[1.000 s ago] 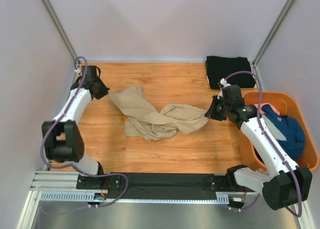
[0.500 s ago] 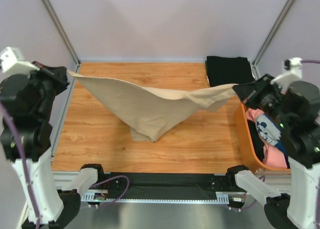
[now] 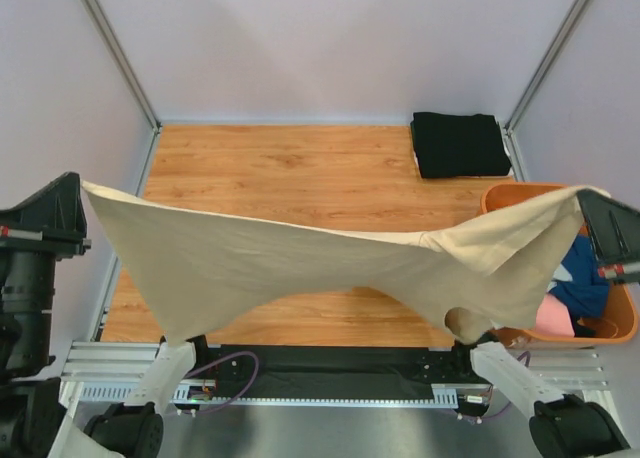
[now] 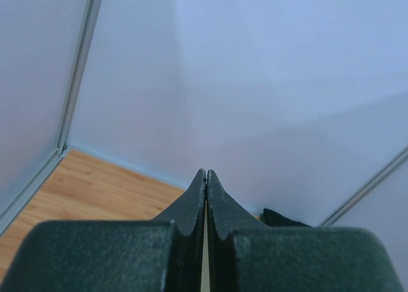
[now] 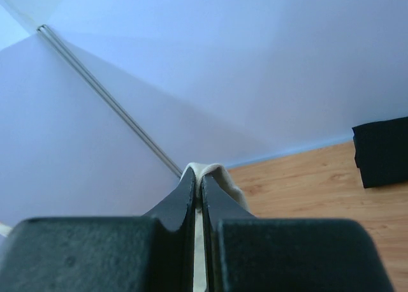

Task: Fold and stack the t-shirts
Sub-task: Flatten the tshirt out

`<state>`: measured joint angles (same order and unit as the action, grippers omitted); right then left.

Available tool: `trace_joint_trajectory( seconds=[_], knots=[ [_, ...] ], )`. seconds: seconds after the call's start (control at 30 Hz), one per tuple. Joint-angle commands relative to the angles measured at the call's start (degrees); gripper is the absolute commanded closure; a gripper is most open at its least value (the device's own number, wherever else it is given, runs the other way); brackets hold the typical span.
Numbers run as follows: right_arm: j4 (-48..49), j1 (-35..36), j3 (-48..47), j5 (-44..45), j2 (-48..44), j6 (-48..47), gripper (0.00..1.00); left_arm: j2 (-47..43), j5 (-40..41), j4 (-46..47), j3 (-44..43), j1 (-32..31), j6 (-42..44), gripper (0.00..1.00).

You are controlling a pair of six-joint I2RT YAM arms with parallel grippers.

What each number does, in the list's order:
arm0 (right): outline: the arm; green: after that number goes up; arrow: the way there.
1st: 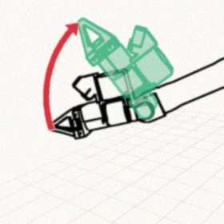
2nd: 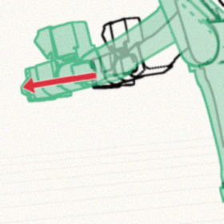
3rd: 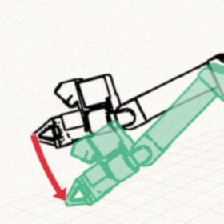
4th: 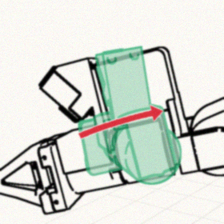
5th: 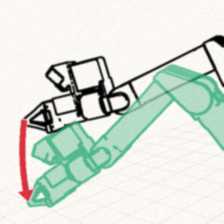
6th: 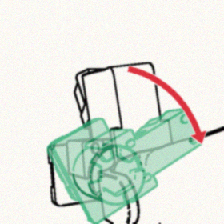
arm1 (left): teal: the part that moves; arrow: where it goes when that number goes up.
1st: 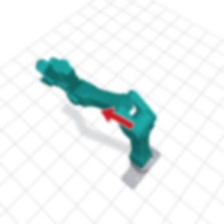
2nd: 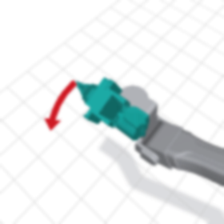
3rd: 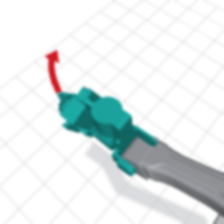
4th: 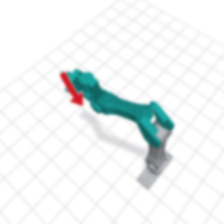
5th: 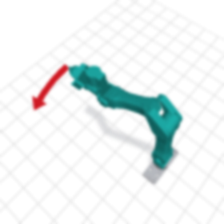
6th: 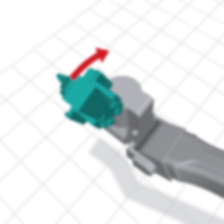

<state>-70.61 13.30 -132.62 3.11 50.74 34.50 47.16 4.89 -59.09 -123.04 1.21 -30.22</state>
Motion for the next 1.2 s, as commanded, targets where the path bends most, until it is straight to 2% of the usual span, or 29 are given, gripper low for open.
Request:
trace_joint_trajectory(
  seconds=[0.0,0.13,0.17,0.23,0.27,0.33,0.37,0.4,0.43,0.47,0.5,0.53,0.57,0.6,0.63,0.67,0.73,0.87,0.93,1.0,1.03,1.17],
  knots=[
    [0.6,-0.2,-1.2,-0.5,15.9,-4.3,1.0,10.0,0.1,-1.2,-0.3,-0.1,2.3,1.0],
    [5.2,-0.3,-0.3,1.1,30.7,-7.1,1.0,18.0,-1.8,1.8,5.7,0.1,3.8,1.0],
    [5.7,-0.3,-3.2,2.6,38.5,-8.1,1.0,20.1,-1.3,2.0,8.0,0.5,4.2,1.0],
    [5.6,-0.4,-7.8,4.0,47.0,-10.3,1.0,27.4,-1.8,2.2,9.7,3.2,4.2,1.0],
    [4.7,-0.6,-10.8,3.7,56.0,-10.4,1.0,29.7,-3.7,2.9,12.1,4.5,4.1,1.0],
    [4.6,-0.9,-19.5,3.6,64.4,-9.6,1.0,37.8,-5.9,5.2,14.1,7.4,3.7,1.0],
    [4.5,-1.0,-21.5,3.5,71.3,-9.0,0.89,41.2,-7.3,5.5,14.1,7.9,4.0,0.97],
    [4.6,-1.2,-22.8,3.5,73.8,-8.1,0.59,48.8,-7.7,4.6,13.5,8.5,4.7,0.84],
    [5.1,-1.4,-22.2,2.1,75.5,-7.6,0.23,53.6,-8.8,1.9,11.7,9.1,6.3,0.74],
    [5.9,-1.6,-20.8,1.1,77.0,-7.2,0.0,58.6,-11.2,-2.5,3.9,9.5,6.9,0.61],
    [6.2,-1.6,-16.7,1.4,76.9,-7.0,0.0,66.8,-11.3,-10.3,0.2,9.9,7.6,0.53],
    [8.4,-1.3,-12.8,0.9,76.1,-6.9,0.0,68.9,-11.3,-11.7,-1.2,9.8,8.6,0.51],
    [10.4,-1.1,-8.6,0.7,72.9,-7.2,0.0,69.1,-11.2,-11.1,1.4,9.8,8.7,0.43],
    [12.8,-0.9,-4.2,0.8,70.7,-7.3,0.0,65.5,-11.0,-5.5,5.5,9.8,8.5,0.38],
    [17.5,-0.6,5.0,0.7,68.6,-7.3,0.0,62.9,-10.3,-2.3,13.7,9.9,8.2,0.33],
    [19.8,-0.4,8.8,0.1,64.7,-7.1,0.0,60.4,-10.0,0.4,16.8,9.8,7.9,0.3],
    [25.7,-0.3,18.7,-2.3,60.4,-6.6,0.0,55.2,-9.5,3.2,21.7,9.8,8.2,0.3],
    [31.3,-0.4,27.2,-8.0,59.0,-5.7,0.0,48.1,-9.0,4.2,29.3,8.3,8.9,0.33],
    [33.2,-0.3,27.8,-12.3,61.5,-5.0,0.0,45.4,-8.6,5.2,35.3,6.8,9.6,0.35],
    [34.4,-0.3,26.9,-15.2,64.0,-4.1,0.04,40.8,-6.8,6.6,39.6,4.0,9.5,0.36],
    [35.7,-0.2,26.4,-17.2,66.7,-3.9,0.07,37.1,-6.1,7.7,44.4,2.3,9.6,0.37],
    [33.9,-0.2,18.9,-18.4,74.9,-4.4,0.15,28.5,-7.4,11.1,54.6,0.3,8.3,0.41]
  ],
)
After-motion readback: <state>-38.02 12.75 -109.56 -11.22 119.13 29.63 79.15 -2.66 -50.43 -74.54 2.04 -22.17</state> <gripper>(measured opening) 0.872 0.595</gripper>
